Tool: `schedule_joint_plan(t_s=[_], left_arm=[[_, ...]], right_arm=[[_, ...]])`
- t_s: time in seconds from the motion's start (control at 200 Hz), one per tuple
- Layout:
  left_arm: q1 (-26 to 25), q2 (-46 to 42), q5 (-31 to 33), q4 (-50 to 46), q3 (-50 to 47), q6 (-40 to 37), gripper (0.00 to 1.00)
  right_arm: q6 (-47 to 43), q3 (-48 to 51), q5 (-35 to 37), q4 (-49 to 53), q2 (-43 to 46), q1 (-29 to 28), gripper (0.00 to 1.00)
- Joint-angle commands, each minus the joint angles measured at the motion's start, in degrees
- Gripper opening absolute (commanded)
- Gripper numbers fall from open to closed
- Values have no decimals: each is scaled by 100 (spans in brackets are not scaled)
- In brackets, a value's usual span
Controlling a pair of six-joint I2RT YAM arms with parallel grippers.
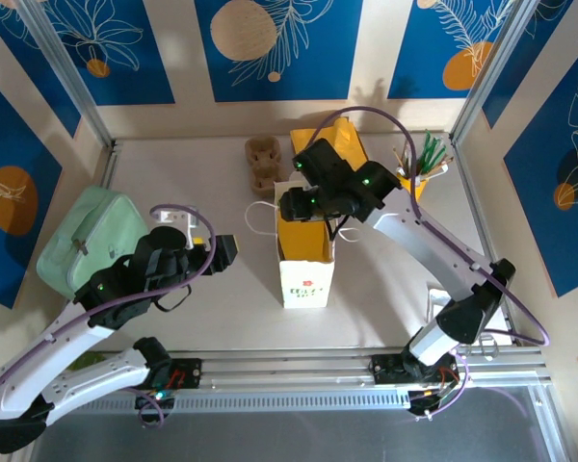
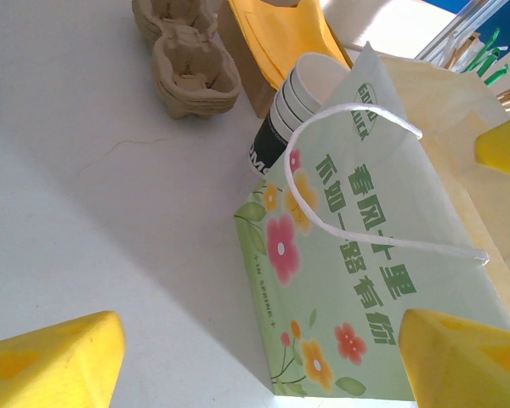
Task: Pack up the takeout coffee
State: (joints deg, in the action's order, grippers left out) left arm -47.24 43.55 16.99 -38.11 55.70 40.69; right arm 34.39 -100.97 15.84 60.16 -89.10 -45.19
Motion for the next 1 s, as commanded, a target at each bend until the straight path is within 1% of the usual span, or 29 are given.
schedule_joint_plan(t_s=[0.0,0.105,0.215,0.325,0.44,0.53,0.595,0.71,0.93,0.995], left_arm=[[75,-49,80,85,-25,42,84],[72,-52,76,84,-24,36,84],[67,-56,89,86,-23,18,84],[74,-29,99,93,0,-8,84],[70,13,142,100,44,-57,84],[75,58,188,102,72,-91,84],[75,108,207,103,102,-116,84],[75,222,135,102,224,-208,85],[72,398,292,118,379,-396,85],[69,454,244,225,397,-408,84]], right_arm=[[-169,173,-76,-390,564,39,57],[-197,408,-126,-693,853,197,60],[-258,451,-219,-783,998,453,63],[-412,361,-152,-768,1065,722,72],[-647,356,-185,-871,1140,1126,79],[-790,352,-149,-963,1126,1441,79],[-835,257,-17,-917,1025,1696,79],[-915,-39,292,-739,753,1947,79],[-1087,-662,611,-777,-76,2378,80],[-1083,-824,708,-827,-359,2488,80]])
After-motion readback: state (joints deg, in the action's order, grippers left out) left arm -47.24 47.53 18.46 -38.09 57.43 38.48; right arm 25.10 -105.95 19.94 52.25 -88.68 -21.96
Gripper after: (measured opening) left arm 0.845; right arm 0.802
